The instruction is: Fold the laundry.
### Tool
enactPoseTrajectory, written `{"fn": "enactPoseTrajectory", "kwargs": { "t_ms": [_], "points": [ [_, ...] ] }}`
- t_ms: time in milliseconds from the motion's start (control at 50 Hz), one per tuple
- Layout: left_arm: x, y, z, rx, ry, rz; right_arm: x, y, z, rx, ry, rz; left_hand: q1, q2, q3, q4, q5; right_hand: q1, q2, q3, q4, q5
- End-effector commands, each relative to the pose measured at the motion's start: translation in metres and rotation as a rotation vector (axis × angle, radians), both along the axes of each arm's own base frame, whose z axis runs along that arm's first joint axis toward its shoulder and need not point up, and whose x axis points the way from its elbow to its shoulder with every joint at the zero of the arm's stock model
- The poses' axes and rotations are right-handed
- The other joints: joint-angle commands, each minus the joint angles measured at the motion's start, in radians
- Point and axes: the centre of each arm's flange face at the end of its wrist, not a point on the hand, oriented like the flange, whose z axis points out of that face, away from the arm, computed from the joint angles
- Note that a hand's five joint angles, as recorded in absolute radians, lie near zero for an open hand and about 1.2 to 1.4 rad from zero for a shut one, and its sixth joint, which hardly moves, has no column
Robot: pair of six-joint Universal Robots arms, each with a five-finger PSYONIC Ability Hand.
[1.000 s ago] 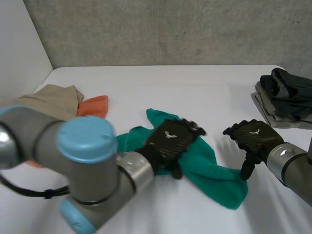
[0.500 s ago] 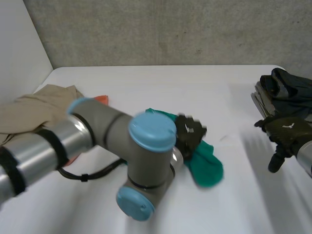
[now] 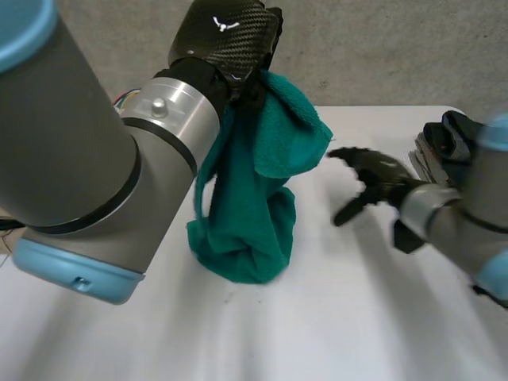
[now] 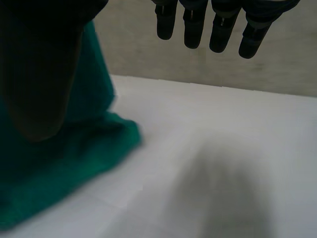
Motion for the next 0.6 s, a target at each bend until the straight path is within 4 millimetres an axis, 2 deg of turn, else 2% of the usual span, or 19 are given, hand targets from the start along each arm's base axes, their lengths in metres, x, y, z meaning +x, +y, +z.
{"fn": "enactPoseTrajectory", "kwargs": {
  "t_ms": [20, 100, 160, 200, 220, 240, 260, 320, 400, 420, 460, 480, 540, 600],
  "points": [
    [0.005, 0.006, 0.005, 0.018, 0.037, -0.010, 0.075, -0.005, -0.034, 0.033, -0.079, 0.129, 0.269, 0.201, 0.208, 0.196, 0.261, -0.049, -0.038, -0.036, -0.040, -0.046],
    [0.009, 0.010, 0.014, 0.010, 0.063, -0.015, 0.087, -0.022, -0.048, 0.044, -0.122, 0.122, 0.269, 0.201, 0.208, 0.196, 0.261, -0.049, -0.038, -0.036, -0.040, -0.046],
    [0.015, 0.012, 0.026, 0.001, 0.104, -0.015, 0.093, -0.034, -0.051, 0.024, -0.134, 0.122, 0.269, 0.201, 0.208, 0.196, 0.261, -0.028, -0.017, -0.015, -0.019, -0.025],
    [0.022, 0.007, 0.032, -0.006, 0.133, -0.002, 0.099, -0.043, -0.053, 0.005, -0.142, 0.126, 0.269, 0.201, 0.208, 0.196, 0.261, 0.432, 0.442, 0.444, 0.440, 0.435],
    [0.024, 0.005, 0.035, -0.012, 0.144, 0.001, 0.100, -0.046, -0.051, -0.007, -0.146, 0.128, 0.269, 0.201, 0.208, 0.196, 0.261, 0.646, 0.657, 0.659, 0.655, 0.649],
    [0.026, 0.002, 0.037, -0.014, 0.152, 0.007, 0.102, -0.050, -0.047, -0.022, -0.153, 0.129, 0.269, 0.201, 0.208, 0.196, 0.261, 0.991, 1.002, 1.004, 1.000, 0.994],
    [0.029, -0.002, 0.040, -0.019, 0.163, 0.012, 0.105, -0.055, -0.041, -0.048, -0.163, 0.131, 0.269, 0.201, 0.208, 0.196, 0.261, 1.171, 1.182, 1.184, 1.180, 1.174],
    [0.037, -0.018, 0.049, -0.062, 0.209, 0.029, 0.108, -0.061, -0.024, -0.101, -0.184, 0.134, 0.269, 0.201, 0.208, 0.196, 0.261, 1.173, 1.183, 1.185, 1.181, 1.176],
    [0.053, -0.048, 0.065, -0.159, 0.296, 0.086, 0.102, -0.072, 0.028, -0.251, -0.208, 0.112, 0.269, 0.201, 0.208, 0.196, 0.261, 1.173, 1.183, 1.185, 1.181, 1.176],
    [0.060, -0.060, 0.070, -0.194, 0.331, 0.110, 0.084, -0.083, 0.064, -0.355, -0.200, 0.052, 0.269, 0.201, 0.208, 0.196, 0.261, 1.173, 1.183, 1.185, 1.181, 1.176],
    [0.069, -0.070, 0.075, -0.222, 0.367, 0.133, 0.066, -0.090, 0.095, -0.450, -0.179, -0.010, 0.269, 0.201, 0.208, 0.196, 0.261, 1.173, 1.183, 1.185, 1.181, 1.176],
    [0.071, -0.074, 0.077, -0.230, 0.383, 0.139, 0.047, -0.093, 0.125, -0.549, -0.145, -0.078, 0.269, 0.201, 0.208, 0.196, 0.261, 1.173, 1.183, 1.185, 1.181, 1.176],
    [0.088, -0.093, 0.080, -0.244, 0.449, 0.168, 0.024, -0.092, 0.158, -0.672, -0.081, -0.158, 0.269, 0.201, 0.208, 0.196, 0.261, 1.173, 1.183, 1.185, 1.181, 1.176],
    [0.102, -0.111, 0.074, -0.212, 0.507, 0.187, 0.007, -0.078, 0.187, -0.799, -0.002, -0.198, 0.269, 0.201, 0.208, 0.196, 0.261, 1.173, 1.183, 1.185, 1.181, 1.176]
  ]
}}
